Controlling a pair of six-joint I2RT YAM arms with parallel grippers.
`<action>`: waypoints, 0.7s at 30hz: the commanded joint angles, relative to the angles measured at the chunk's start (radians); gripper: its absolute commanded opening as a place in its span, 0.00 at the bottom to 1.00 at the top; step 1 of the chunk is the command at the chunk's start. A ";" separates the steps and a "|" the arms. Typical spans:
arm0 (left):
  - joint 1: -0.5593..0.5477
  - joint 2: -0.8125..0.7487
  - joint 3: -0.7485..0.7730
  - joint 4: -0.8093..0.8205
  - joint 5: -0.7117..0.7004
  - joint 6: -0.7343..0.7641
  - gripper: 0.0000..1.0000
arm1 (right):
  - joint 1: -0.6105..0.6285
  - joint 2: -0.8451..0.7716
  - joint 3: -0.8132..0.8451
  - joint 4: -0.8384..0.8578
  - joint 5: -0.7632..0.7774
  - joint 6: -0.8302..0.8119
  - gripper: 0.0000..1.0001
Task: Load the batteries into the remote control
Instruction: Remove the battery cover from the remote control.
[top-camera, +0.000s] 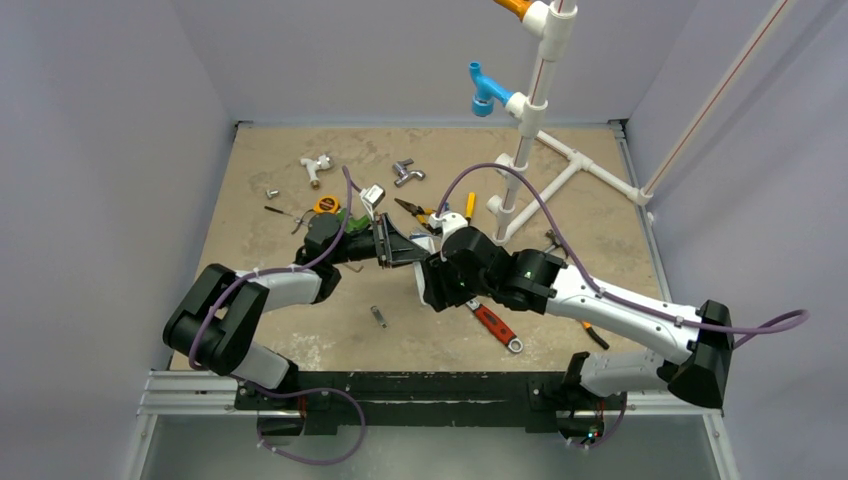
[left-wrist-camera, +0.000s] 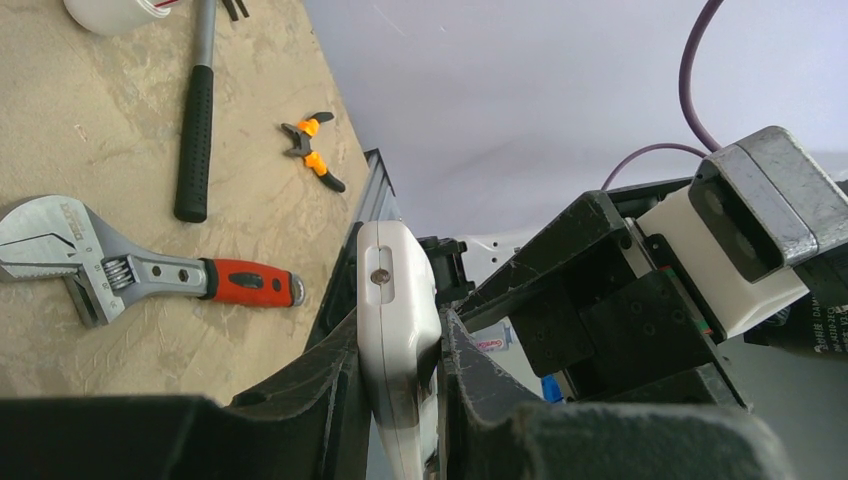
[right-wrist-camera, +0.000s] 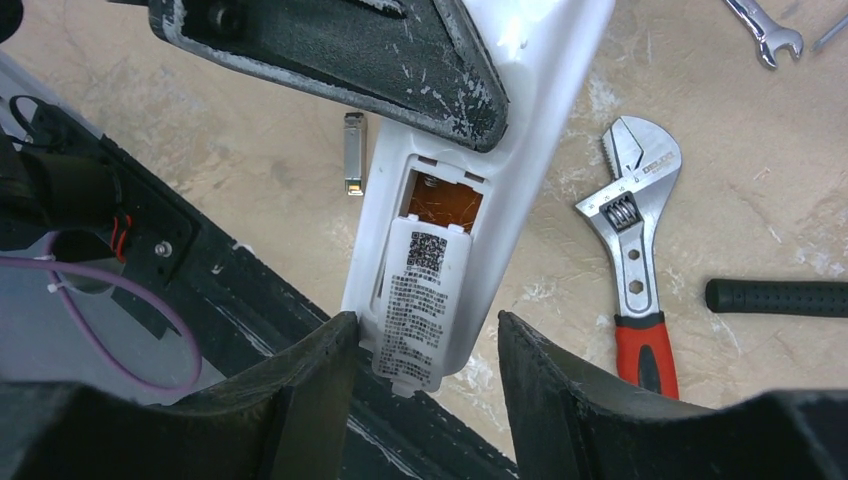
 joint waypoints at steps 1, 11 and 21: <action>-0.005 0.000 0.037 0.038 0.004 0.025 0.00 | 0.007 0.012 0.033 -0.014 -0.017 -0.018 0.50; -0.005 0.007 0.034 0.047 0.003 0.024 0.00 | 0.008 0.014 0.039 -0.019 -0.017 -0.021 0.37; -0.005 0.018 0.025 0.028 -0.012 0.048 0.00 | 0.007 -0.080 0.016 -0.009 0.111 0.007 0.51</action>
